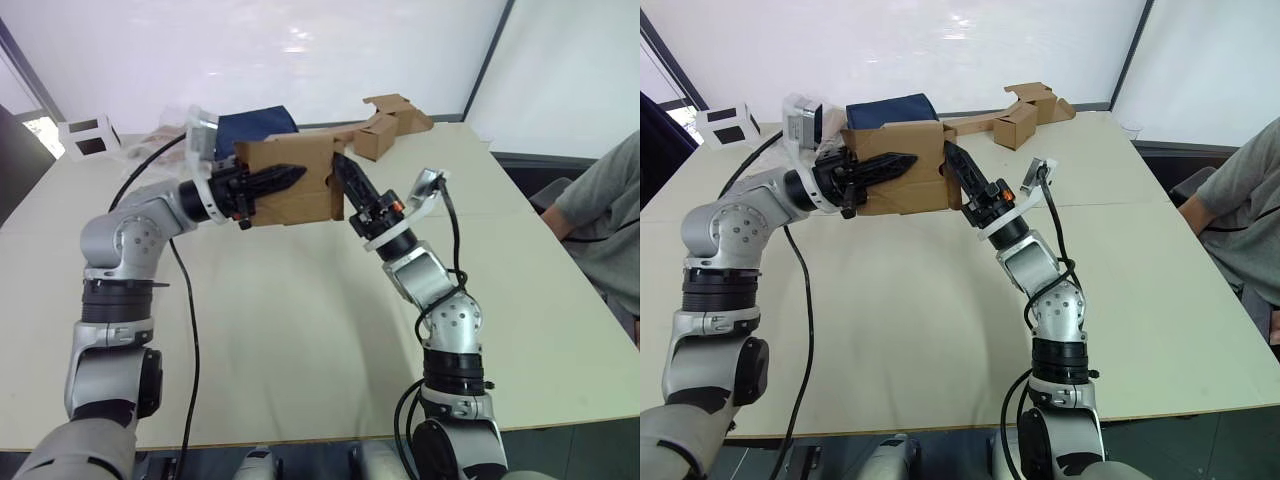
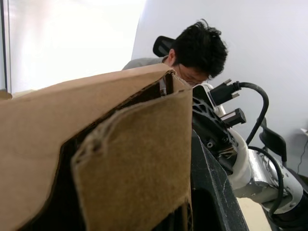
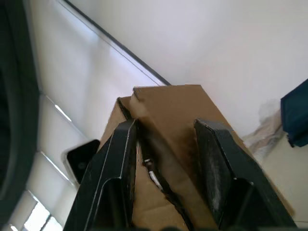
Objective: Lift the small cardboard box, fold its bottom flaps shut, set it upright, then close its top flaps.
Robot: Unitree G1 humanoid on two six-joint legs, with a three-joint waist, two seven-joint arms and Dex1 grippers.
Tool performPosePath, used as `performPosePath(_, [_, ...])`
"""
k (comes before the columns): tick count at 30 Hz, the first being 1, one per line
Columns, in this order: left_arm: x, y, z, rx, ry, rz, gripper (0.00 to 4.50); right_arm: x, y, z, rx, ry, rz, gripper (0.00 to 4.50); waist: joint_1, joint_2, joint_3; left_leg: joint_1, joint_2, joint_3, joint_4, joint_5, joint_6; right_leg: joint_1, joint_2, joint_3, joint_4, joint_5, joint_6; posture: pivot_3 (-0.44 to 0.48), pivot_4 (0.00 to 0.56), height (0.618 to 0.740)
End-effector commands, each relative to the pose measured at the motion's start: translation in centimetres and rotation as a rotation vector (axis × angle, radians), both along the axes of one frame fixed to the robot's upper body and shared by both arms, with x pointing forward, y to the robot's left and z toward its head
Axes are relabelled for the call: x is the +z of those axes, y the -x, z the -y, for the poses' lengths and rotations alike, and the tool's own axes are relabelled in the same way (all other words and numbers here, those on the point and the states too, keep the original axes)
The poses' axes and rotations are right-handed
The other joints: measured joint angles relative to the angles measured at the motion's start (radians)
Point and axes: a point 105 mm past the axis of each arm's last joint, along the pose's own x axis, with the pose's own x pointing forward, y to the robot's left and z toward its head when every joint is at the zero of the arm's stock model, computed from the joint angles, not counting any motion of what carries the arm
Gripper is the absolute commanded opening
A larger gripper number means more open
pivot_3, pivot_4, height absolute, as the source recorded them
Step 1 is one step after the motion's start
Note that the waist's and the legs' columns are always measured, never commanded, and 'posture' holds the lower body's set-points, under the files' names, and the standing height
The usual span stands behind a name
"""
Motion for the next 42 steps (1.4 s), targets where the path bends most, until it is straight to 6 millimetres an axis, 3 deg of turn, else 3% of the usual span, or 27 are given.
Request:
performPosePath(1, [1.3,0.1,0.1,-0.004,0.038,0.042,0.00,1.2,2.8,-1.8,0.150,-0.029,0.069,1.87,0.000,0.000,0.000,0.000,0.000,0.000,0.000,0.000,0.000,0.000,0.000,0.000,0.000,0.000,0.000,0.000,0.150,0.740])
performPosePath(12, [1.7,-0.2,0.3,-0.007,0.066,0.041,0.00,1.0,2.3,-1.8,0.101,-0.037,0.041,1.87,-0.001,0.000,0.000,0.000,0.000,0.000,0.000,-0.002,0.003,0.000,0.000,0.000,0.000,0.000,0.000,0.000,0.150,0.740])
performPosePath(16, [2.1,-0.3,-0.2,0.005,0.070,0.047,0.00,-0.9,2.8,-1.0,0.084,0.092,0.058,1.87,0.002,0.000,0.000,0.000,0.000,0.000,0.000,-0.002,0.003,0.000,0.000,0.000,0.000,0.000,0.000,0.000,0.150,0.740])
performPosePath(28, [2.0,-0.2,0.0,-0.006,0.069,0.044,0.00,-1.5,4.1,-1.5,0.125,0.133,0.075,1.87,0.001,0.000,0.000,0.000,0.000,-0.001,0.000,-0.002,0.004,0.000,0.000,0.000,0.000,0.000,0.000,0.000,0.150,0.740])
performPosePath(32, [2.0,-0.2,-0.3,-0.001,0.059,0.041,0.00,-0.5,5.8,-0.2,0.167,0.171,0.152,1.87,0.001,0.000,0.000,0.000,0.000,-0.001,0.000,-0.002,0.004,0.000,0.000,0.000,0.000,0.000,0.000,0.000,0.150,0.740])
performPosePath(37, [1.9,-0.1,-0.3,-0.008,0.059,0.038,0.00,-0.1,4.6,1.8,0.080,0.179,0.148,1.87,0.001,0.000,0.000,0.000,0.000,-0.001,0.000,-0.002,0.004,0.000,0.000,0.000,0.000,0.000,0.000,0.000,0.150,0.740])
performPosePath(40, [1.8,-0.2,-0.2,-0.013,0.060,0.033,0.00,-0.3,3.2,2.7,0.004,0.159,0.111,1.23,0.001,0.000,0.000,0.000,0.000,-0.001,0.000,-0.002,0.004,0.000,0.000,0.000,0.000,0.000,0.000,0.000,0.150,0.740])
performPosePath(42, [1.7,-0.1,0.0,-0.023,0.061,0.031,0.00,-1.1,1.4,3.1,-0.089,0.166,0.057,0.35,0.001,0.000,0.000,0.000,0.000,-0.001,0.000,-0.002,0.004,0.000,0.000,0.000,0.000,0.000,0.000,0.000,0.150,0.740])
